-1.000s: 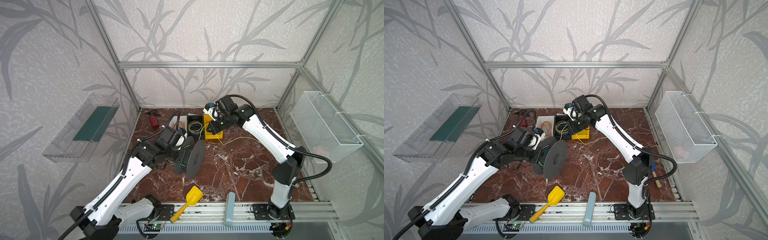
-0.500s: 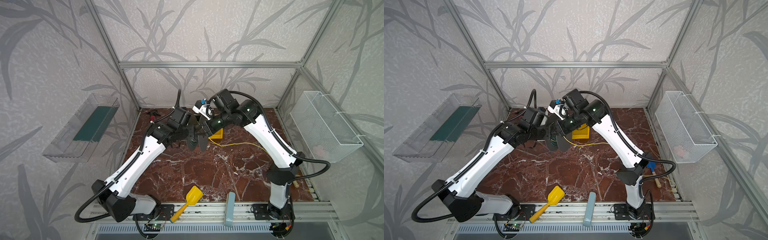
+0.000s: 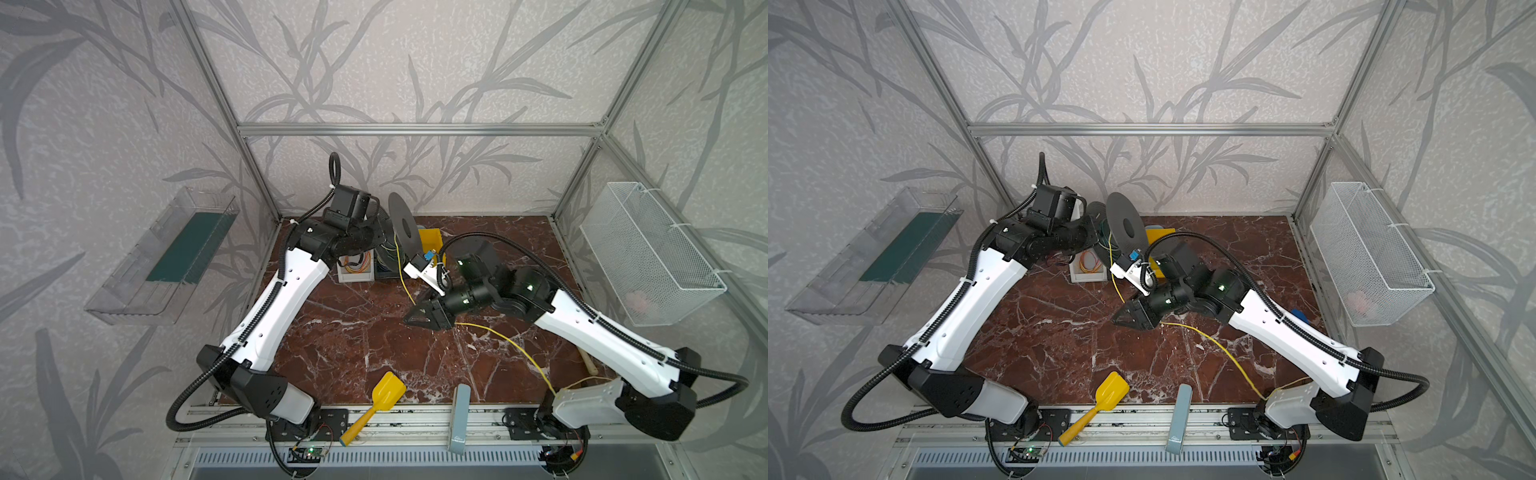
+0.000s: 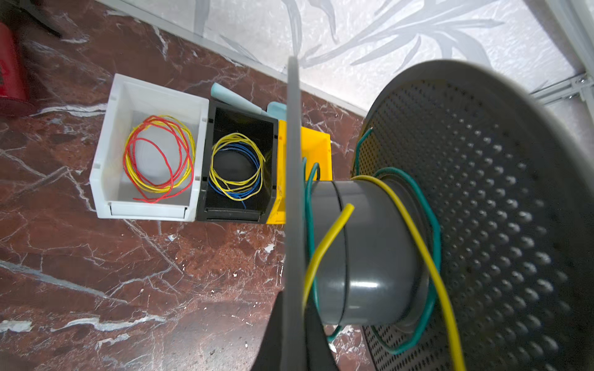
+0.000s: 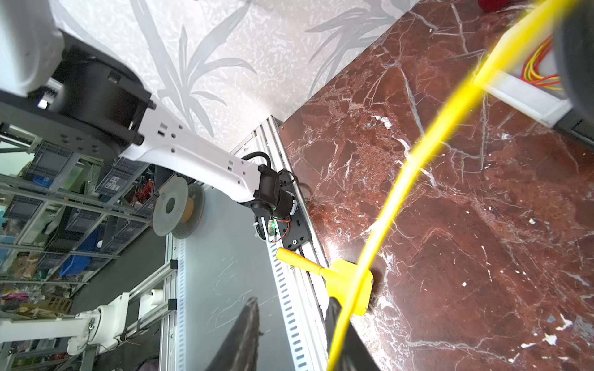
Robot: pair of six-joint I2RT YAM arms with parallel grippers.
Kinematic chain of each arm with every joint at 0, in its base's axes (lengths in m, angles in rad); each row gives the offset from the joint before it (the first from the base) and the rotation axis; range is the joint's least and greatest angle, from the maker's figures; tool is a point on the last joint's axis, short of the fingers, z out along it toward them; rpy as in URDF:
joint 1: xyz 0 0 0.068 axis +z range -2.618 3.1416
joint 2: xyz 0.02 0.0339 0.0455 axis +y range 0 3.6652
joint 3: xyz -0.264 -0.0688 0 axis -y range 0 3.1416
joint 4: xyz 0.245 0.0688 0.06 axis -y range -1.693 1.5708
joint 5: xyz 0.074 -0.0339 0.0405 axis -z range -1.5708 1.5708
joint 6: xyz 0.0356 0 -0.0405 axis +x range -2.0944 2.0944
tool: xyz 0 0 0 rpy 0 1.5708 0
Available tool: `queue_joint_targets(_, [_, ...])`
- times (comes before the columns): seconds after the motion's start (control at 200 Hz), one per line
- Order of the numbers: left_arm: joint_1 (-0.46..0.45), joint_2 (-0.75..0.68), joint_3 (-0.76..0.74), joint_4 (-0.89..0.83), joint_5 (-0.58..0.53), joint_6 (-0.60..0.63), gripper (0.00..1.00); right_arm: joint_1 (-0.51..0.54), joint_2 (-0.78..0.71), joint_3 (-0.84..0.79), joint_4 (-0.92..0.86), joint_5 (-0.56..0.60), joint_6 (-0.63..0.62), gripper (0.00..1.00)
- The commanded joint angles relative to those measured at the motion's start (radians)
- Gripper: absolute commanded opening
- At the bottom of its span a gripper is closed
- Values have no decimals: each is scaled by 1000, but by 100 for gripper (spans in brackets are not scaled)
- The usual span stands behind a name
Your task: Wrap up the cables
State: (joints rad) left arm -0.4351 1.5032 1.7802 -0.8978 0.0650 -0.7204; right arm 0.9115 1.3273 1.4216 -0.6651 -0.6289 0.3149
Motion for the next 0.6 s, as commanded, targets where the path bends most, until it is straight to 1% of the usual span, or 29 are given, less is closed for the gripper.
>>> queue_joint_targets(0.0, [17,-18,76,73,-7,-42,0,3,-16,-93,16,-18,-18,38])
queue_joint_targets(0.135, [42,-22,112,62,20,-34,0,2,-53,-194,-20,26,-30,37])
queue_joint_targets(0.16, [48,-24,113,68,33,-33,0,1,-63,-213,-23,28,-27,35])
queue_joint_targets(0.21, [64,-25,121,72,58,-31,0,0,-81,-248,-31,33,-24,26])
queue_joint_targets(0.275, [87,-29,125,96,104,-31,0,-2,-98,-282,-48,48,-22,8])
queue_joint_targets(0.325, [109,-36,119,125,156,-40,0,-3,-107,-308,-54,56,-20,0])
queue_joint_targets(0.44, [173,-56,98,197,287,-64,0,-39,-110,-362,-55,90,-15,0])
queue_joint_targets(0.5, [209,-69,87,229,368,-73,0,-79,-101,-385,-54,87,-11,0])
queue_joint_targets(0.595, [278,-87,83,244,493,-95,0,-149,-76,-406,-75,113,-19,0])
